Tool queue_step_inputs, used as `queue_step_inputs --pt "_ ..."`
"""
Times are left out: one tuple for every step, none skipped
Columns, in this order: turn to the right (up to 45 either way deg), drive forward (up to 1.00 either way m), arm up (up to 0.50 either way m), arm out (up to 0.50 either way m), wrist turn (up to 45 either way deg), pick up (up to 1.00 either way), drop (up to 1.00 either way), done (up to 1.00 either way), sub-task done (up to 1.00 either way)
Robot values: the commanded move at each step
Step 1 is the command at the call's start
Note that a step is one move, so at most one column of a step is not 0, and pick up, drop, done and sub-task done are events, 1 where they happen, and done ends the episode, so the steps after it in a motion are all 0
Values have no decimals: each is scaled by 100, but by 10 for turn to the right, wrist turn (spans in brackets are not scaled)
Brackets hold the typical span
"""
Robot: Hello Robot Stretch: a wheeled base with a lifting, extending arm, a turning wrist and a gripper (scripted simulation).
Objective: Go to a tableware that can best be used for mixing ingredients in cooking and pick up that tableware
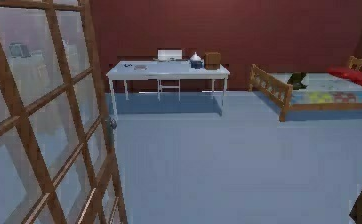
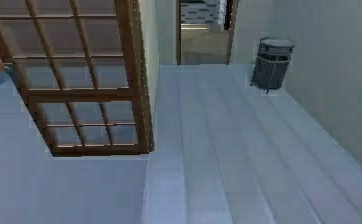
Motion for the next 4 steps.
queue_step_inputs --pt "0 100 0 0 0 0 0 0 0" --pt "-30 0 0 0 0 0 0 0 0" --pt "450 0 0 0 0 0 0 0 0" --pt "450 0 0 0 0 0 0 0 0"
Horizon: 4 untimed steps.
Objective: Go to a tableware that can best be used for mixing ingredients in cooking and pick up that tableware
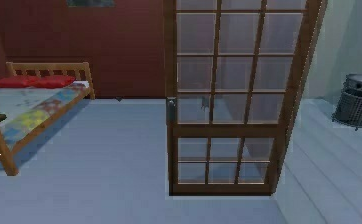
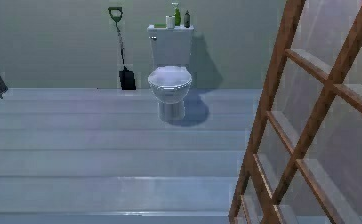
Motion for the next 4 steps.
queue_step_inputs --pt "30 0 0 0 0 0 0 0 0" --pt "0 10 0 0 0 0 0 0 0" --pt "-450 0 0 0 0 0 0 0 0" --pt "-390 0 0 0 0 0 0 0 0"
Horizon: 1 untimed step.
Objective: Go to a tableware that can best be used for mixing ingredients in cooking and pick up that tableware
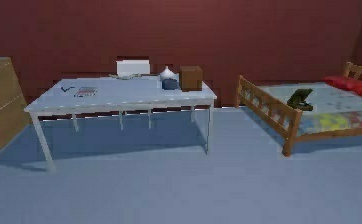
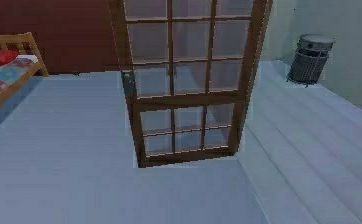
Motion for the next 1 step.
queue_step_inputs --pt "0 40 0 0 0 0 0 0 0"
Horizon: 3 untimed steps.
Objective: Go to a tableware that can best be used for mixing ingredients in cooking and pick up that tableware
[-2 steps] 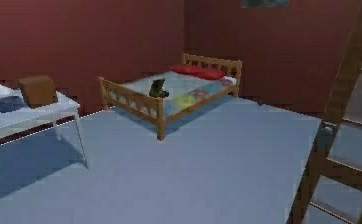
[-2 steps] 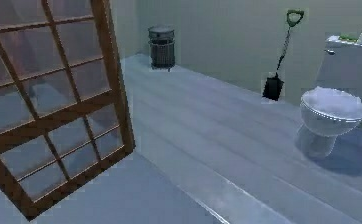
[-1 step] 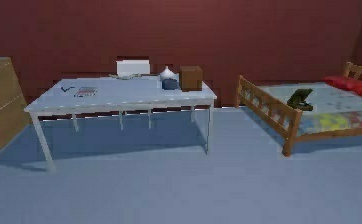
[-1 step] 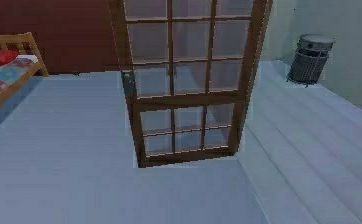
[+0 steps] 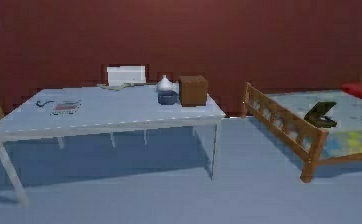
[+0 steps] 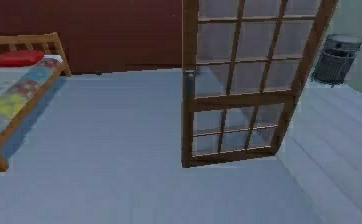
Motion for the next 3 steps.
queue_step_inputs --pt "-210 0 0 0 0 0 0 0 0" --pt "0 95 0 0 0 0 0 0 0" --pt "-450 0 0 0 0 0 0 0 0"
